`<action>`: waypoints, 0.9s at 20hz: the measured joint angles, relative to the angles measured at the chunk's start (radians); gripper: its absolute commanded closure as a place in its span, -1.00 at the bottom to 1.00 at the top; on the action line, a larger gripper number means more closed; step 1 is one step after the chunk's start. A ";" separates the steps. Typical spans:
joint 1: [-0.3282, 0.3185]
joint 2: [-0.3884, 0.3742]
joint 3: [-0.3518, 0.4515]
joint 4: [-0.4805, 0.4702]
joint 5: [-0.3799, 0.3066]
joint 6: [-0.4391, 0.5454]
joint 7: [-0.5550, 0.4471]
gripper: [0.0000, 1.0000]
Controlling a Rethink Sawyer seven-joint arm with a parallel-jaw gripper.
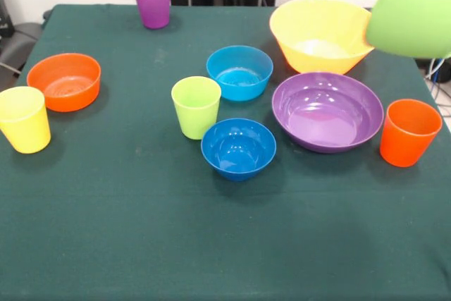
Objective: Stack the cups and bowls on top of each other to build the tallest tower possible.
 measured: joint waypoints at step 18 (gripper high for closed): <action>-0.264 0.565 0.351 -0.002 -0.656 -0.097 0.055 1.00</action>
